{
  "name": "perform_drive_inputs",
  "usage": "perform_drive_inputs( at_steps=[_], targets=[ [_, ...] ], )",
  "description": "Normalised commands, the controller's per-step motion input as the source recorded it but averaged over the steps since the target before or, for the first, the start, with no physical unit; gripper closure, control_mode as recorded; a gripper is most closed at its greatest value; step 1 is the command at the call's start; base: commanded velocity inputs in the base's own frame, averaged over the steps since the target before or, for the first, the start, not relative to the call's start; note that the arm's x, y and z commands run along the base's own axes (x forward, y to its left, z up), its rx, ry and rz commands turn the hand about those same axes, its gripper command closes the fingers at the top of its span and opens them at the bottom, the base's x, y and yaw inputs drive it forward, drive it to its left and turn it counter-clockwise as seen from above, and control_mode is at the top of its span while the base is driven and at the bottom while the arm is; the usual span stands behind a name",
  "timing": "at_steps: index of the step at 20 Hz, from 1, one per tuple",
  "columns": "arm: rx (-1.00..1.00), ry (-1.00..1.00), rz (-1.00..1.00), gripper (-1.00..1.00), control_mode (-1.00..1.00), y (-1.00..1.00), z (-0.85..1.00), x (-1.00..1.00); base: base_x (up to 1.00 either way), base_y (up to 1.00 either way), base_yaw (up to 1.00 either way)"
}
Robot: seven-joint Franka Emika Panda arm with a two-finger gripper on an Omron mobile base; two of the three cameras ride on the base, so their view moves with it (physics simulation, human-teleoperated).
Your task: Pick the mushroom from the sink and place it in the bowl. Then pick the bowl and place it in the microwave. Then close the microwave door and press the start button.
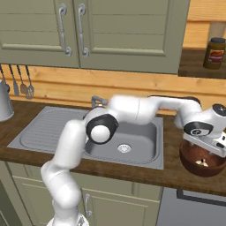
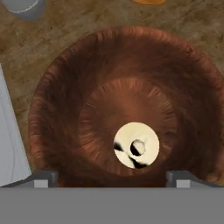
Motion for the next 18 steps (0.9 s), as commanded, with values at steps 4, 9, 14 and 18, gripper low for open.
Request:
perform_drive_inputs(
  at_steps=[4,9,14,18],
  targets=[
    [-0.02,0.01,0.0,-1.0,-1.0,0.59,0.55,-0.46,0.0,0.0,0.0],
    [-0.12,0.11,0.0,-1.0,-1.0,0.71,0.13,-0.09,0.0,0.0,0.0],
    [-0.14,0.01,0.0,-1.0,-1.0,0.5,0.0,0.0,0.0,0.0,0.0],
    [-0.14,0.02,0.0,-1.0,-1.0,0.51,-0.12,0.08,0.0,0.0,0.0]
  ],
)
